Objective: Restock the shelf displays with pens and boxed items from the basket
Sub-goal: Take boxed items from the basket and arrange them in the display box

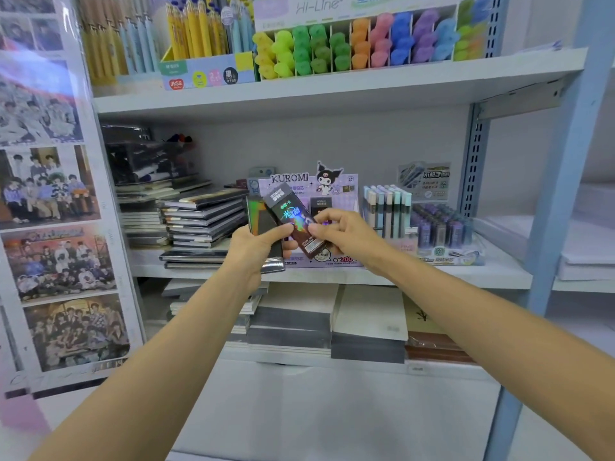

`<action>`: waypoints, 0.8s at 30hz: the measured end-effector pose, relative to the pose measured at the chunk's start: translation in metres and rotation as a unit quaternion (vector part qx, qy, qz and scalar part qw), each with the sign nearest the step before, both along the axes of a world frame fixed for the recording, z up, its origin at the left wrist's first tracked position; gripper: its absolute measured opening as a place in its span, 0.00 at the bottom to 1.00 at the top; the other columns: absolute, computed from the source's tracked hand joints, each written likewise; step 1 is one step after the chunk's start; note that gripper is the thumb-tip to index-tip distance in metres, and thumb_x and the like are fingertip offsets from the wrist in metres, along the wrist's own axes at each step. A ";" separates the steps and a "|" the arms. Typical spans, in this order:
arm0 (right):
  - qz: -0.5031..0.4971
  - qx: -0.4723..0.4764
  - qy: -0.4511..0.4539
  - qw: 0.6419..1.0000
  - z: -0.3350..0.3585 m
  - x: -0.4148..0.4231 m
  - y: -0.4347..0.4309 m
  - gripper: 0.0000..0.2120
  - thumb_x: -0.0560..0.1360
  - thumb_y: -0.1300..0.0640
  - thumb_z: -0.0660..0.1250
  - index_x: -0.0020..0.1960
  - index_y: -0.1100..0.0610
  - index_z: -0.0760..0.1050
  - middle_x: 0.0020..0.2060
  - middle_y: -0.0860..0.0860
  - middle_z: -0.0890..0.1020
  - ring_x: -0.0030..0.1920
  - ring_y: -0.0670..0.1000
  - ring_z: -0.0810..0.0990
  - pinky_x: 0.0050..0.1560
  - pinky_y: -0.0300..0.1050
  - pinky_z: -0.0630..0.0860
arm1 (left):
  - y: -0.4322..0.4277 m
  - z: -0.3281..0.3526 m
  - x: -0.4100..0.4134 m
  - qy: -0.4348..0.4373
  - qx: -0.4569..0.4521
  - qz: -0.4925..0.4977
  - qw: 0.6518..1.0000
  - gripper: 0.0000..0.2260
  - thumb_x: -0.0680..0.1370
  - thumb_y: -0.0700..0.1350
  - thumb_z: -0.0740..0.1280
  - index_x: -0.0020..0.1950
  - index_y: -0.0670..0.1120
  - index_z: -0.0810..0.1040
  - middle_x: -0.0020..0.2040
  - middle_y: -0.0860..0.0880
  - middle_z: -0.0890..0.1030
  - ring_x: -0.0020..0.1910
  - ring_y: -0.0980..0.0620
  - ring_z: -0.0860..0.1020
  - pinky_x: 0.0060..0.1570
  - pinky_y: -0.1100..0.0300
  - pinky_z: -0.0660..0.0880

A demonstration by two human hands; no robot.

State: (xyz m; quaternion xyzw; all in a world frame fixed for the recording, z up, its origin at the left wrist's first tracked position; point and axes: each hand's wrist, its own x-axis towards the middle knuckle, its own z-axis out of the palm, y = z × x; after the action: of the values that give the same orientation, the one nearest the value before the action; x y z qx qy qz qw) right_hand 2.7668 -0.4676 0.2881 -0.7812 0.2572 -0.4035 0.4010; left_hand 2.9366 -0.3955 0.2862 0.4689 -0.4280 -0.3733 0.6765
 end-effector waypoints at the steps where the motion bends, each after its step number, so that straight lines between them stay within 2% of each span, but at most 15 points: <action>1: -0.003 -0.011 0.012 1.000 0.000 0.000 0.000 0.10 0.78 0.51 0.66 0.52 0.57 0.77 0.37 0.45 0.83 0.32 0.39 0.78 0.30 0.27 0.71 | -0.002 -0.002 0.000 -0.024 0.002 0.006 1.000 0.08 0.72 0.37 0.74 0.50 0.39 0.80 0.34 0.45 0.84 0.30 0.52 0.82 0.29 0.62 0.78; 3: -0.010 -0.028 0.006 1.000 0.004 0.000 0.000 0.13 0.79 0.49 0.64 0.59 0.55 0.75 0.44 0.44 0.82 0.38 0.32 0.79 0.35 0.23 0.71 | -0.004 -0.007 0.002 -0.075 0.016 0.000 0.997 0.10 0.71 0.38 0.75 0.51 0.38 0.81 0.35 0.45 0.84 0.30 0.51 0.81 0.30 0.61 0.78; 4: -0.007 -0.027 -0.009 1.000 0.008 0.000 0.000 0.14 0.80 0.50 0.63 0.63 0.54 0.72 0.46 0.43 0.81 0.42 0.32 0.80 0.38 0.24 0.72 | -0.005 -0.010 0.001 -0.093 0.026 -0.009 0.995 0.11 0.71 0.38 0.75 0.51 0.38 0.81 0.36 0.44 0.84 0.30 0.50 0.80 0.30 0.61 0.77; 6: -0.005 -0.039 -0.020 0.999 0.015 0.001 -0.003 0.15 0.80 0.54 0.63 0.66 0.52 0.71 0.46 0.45 0.83 0.48 0.39 0.82 0.46 0.32 0.77 | -0.007 -0.012 -0.002 -0.111 0.036 -0.031 0.993 0.10 0.72 0.38 0.75 0.51 0.37 0.80 0.37 0.43 0.84 0.30 0.50 0.81 0.30 0.61 0.77; 8: -0.029 -0.074 0.007 0.997 0.024 0.001 -0.011 0.12 0.80 0.58 0.64 0.62 0.52 0.76 0.50 0.49 0.84 0.51 0.46 0.82 0.48 0.38 0.79 | -0.009 -0.012 -0.003 -0.103 0.027 -0.051 0.993 0.08 0.74 0.38 0.72 0.51 0.39 0.80 0.38 0.43 0.85 0.32 0.49 0.83 0.30 0.61 0.78; 10: -0.075 -0.083 -0.022 0.993 0.037 0.000 -0.022 0.10 0.80 0.60 0.63 0.60 0.55 0.78 0.52 0.54 0.83 0.49 0.47 0.82 0.42 0.35 0.79 | -0.012 -0.012 0.002 -0.081 0.016 -0.063 0.995 0.05 0.77 0.39 0.69 0.52 0.42 0.79 0.42 0.45 0.86 0.37 0.47 0.85 0.32 0.61 0.79; 11: -0.109 -0.090 -0.053 0.988 0.044 -0.002 -0.029 0.09 0.80 0.61 0.63 0.59 0.57 0.77 0.53 0.56 0.83 0.49 0.48 0.82 0.42 0.35 0.79 | -0.014 -0.012 0.006 -0.081 0.014 -0.061 0.995 0.06 0.77 0.39 0.69 0.53 0.42 0.79 0.44 0.45 0.86 0.39 0.46 0.85 0.35 0.59 0.80; 14: -0.210 -0.130 -0.096 0.964 0.060 -0.007 -0.048 0.08 0.80 0.63 0.63 0.57 0.58 0.76 0.53 0.57 0.82 0.53 0.53 0.81 0.55 0.50 0.80 | -0.024 -0.018 0.016 -0.097 0.013 -0.039 0.994 0.06 0.78 0.40 0.68 0.54 0.42 0.78 0.45 0.45 0.86 0.43 0.44 0.85 0.45 0.53 0.81; 16: -0.240 -0.160 -0.078 0.954 0.059 -0.004 -0.054 0.08 0.79 0.63 0.64 0.56 0.58 0.77 0.51 0.55 0.83 0.51 0.54 0.82 0.56 0.52 0.79 | -0.031 -0.025 0.019 -0.097 0.027 -0.043 0.994 0.06 0.79 0.39 0.66 0.55 0.42 0.78 0.46 0.44 0.86 0.44 0.45 0.85 0.44 0.54 0.82; 20: -0.260 -0.210 -0.029 0.942 0.042 0.008 -0.060 0.07 0.78 0.62 0.66 0.54 0.55 0.78 0.44 0.48 0.82 0.44 0.46 0.80 0.47 0.43 0.77 | -0.039 -0.042 0.020 -0.105 0.048 -0.057 0.992 0.07 0.80 0.38 0.65 0.57 0.42 0.79 0.49 0.43 0.85 0.44 0.47 0.85 0.40 0.58 0.82; 24: -0.261 -0.228 0.036 0.937 0.028 0.019 -0.066 0.07 0.78 0.62 0.65 0.55 0.54 0.76 0.43 0.53 0.83 0.44 0.53 0.81 0.49 0.52 0.78 | -0.043 -0.050 0.023 -0.095 0.034 -0.054 0.993 0.06 0.80 0.36 0.64 0.53 0.43 0.80 0.53 0.45 0.84 0.45 0.49 0.85 0.39 0.59 0.81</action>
State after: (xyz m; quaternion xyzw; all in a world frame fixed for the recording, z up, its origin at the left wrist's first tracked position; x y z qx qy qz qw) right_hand 2.7858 -0.5335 0.3165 -0.7708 0.3673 -0.5139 0.0829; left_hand 2.9600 -0.4387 0.2360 0.5010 -0.5018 -0.3780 0.5952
